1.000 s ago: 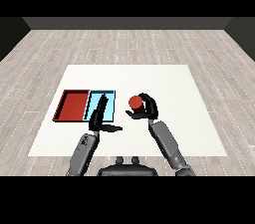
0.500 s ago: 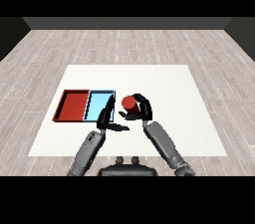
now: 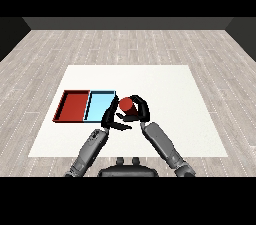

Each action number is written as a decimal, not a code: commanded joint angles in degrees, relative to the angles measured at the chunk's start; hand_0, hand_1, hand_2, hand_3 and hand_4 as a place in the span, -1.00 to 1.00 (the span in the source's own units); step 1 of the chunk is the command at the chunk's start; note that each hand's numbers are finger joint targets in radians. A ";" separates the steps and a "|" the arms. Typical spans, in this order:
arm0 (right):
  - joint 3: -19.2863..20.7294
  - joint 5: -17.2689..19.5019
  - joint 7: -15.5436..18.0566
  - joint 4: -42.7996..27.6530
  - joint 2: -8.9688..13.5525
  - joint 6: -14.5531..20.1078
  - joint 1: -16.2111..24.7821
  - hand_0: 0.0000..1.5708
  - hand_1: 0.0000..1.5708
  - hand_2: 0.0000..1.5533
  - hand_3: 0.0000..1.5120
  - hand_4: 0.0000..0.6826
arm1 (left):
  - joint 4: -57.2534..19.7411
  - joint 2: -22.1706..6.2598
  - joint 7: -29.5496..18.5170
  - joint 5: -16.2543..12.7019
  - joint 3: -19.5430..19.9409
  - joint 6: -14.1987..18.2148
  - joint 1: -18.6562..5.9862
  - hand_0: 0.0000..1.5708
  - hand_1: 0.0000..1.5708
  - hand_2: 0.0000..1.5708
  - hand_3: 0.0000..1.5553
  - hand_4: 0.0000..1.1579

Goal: Pick the red can and put it in the red box

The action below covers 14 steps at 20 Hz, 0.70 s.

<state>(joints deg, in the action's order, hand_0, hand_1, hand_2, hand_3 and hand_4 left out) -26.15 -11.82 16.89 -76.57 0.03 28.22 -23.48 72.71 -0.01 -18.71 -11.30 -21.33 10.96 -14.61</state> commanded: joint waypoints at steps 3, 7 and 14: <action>-0.55 -1.56 -1.11 -0.09 -0.03 0.06 -1.66 0.82 0.82 0.85 0.82 0.85 | -4.07 0.01 -4.53 -1.68 -4.36 1.76 1.67 -1.00 -1.00 -1.00 -1.00 -1.00; -3.46 -1.29 -2.35 -3.40 -0.03 2.14 -0.41 0.85 0.85 0.85 0.82 0.83 | -2.32 0.01 -1.22 -5.37 -3.73 2.51 -2.31 -1.00 -1.00 -1.00 -1.00 -1.00; -6.79 -7.27 0.42 3.55 -0.03 6.38 -8.17 0.90 0.90 0.86 0.82 0.81 | -6.65 0.00 -3.78 -7.23 -7.00 3.76 -4.95 -1.00 -1.00 -1.00 -1.00 -1.00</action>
<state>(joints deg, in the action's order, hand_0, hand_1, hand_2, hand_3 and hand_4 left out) -30.74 -16.99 17.35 -74.85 0.02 31.48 -27.70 68.50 -0.05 -21.43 -16.28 -26.22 13.05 -17.10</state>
